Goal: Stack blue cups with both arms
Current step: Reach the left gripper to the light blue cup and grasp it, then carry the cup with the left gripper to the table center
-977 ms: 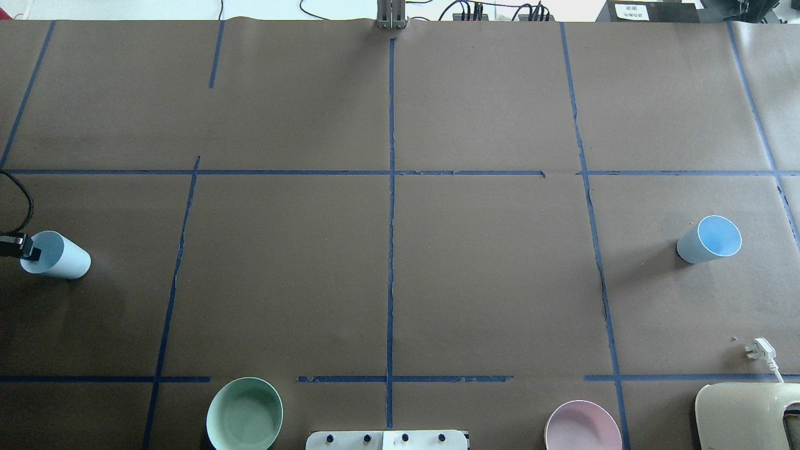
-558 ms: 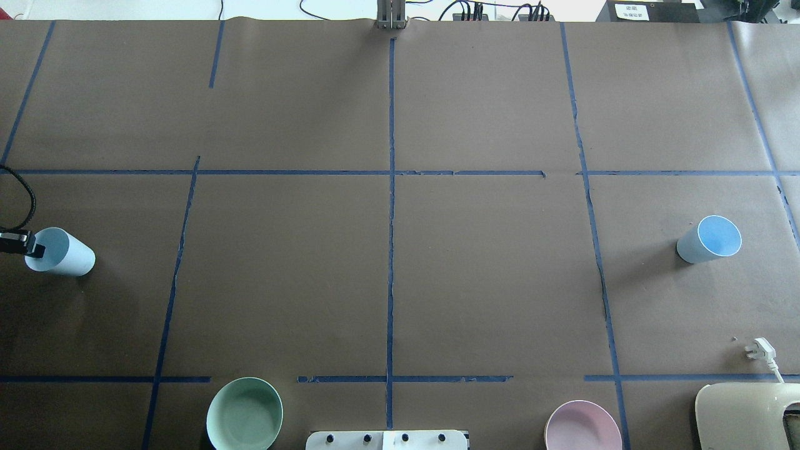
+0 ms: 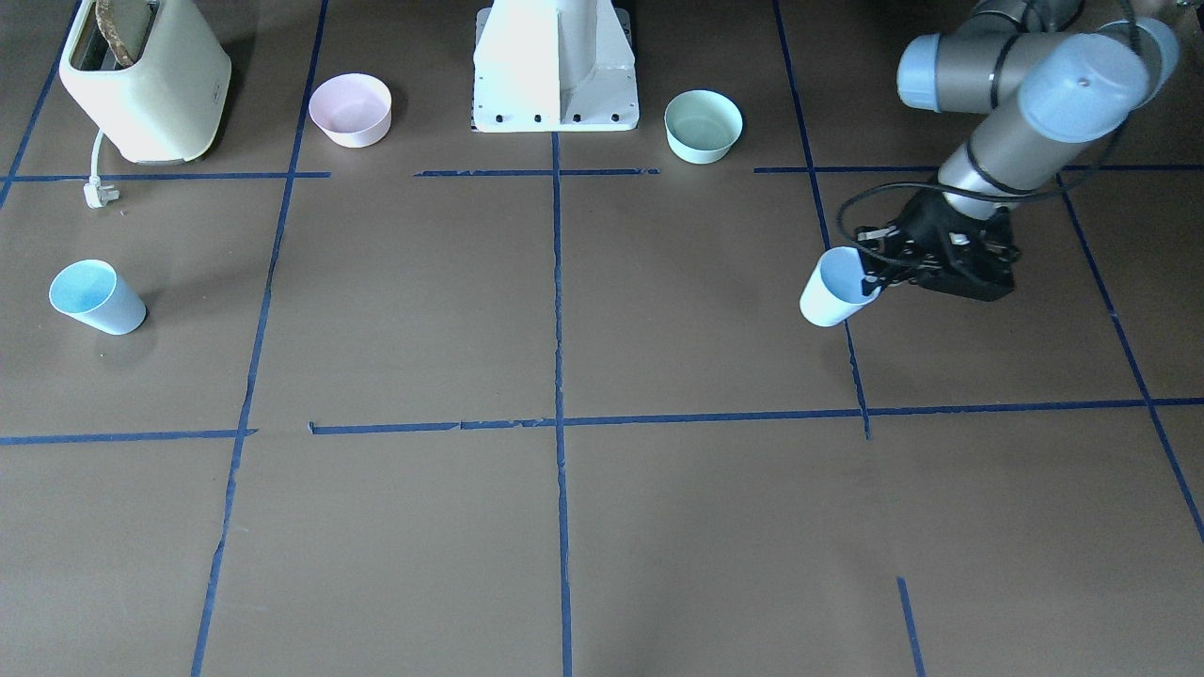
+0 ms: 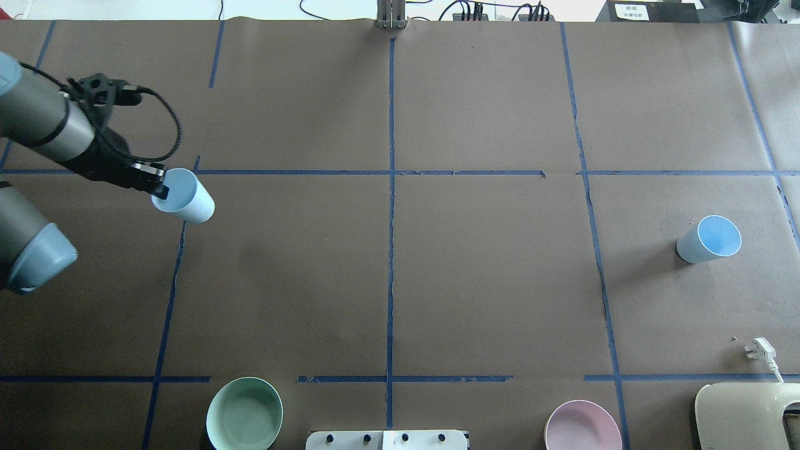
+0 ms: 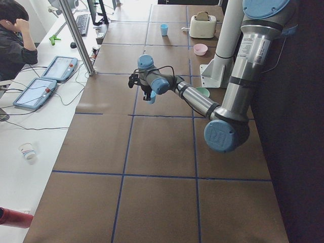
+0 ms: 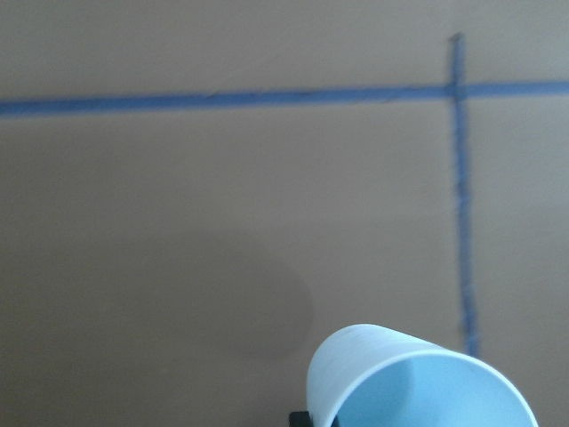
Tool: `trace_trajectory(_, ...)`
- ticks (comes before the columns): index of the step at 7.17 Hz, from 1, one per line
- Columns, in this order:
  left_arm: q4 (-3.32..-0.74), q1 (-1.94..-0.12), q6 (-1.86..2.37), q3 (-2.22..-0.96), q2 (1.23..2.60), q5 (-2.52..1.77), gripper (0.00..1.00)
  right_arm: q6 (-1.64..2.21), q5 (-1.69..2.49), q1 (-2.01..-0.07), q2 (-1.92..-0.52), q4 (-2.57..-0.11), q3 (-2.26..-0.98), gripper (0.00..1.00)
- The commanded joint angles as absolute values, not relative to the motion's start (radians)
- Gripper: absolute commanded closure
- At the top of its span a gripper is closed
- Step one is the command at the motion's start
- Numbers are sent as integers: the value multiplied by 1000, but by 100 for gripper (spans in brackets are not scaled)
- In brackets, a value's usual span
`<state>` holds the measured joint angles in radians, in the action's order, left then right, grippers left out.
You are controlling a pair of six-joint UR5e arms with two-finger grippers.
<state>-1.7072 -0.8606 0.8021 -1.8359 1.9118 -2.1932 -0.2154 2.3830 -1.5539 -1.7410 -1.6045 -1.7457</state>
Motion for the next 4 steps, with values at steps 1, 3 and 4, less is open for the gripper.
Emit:
trace_trajectory(1, -1592, -684, 1032, -1757, 2171, -2082, 100, -215, 2384, -1554, -1741, -1605, -1746, 0)
trace_trajectory(3, -1623, -564, 1147, -1569, 2355, -1918, 100, -215, 2385, -1554, -1741, -1606, -1746, 0)
trace_trajectory(4, -1685, -542, 1150, -1515, 2377, -1899, 100, -215, 2384, -1554, -1741, -1606, -1746, 0)
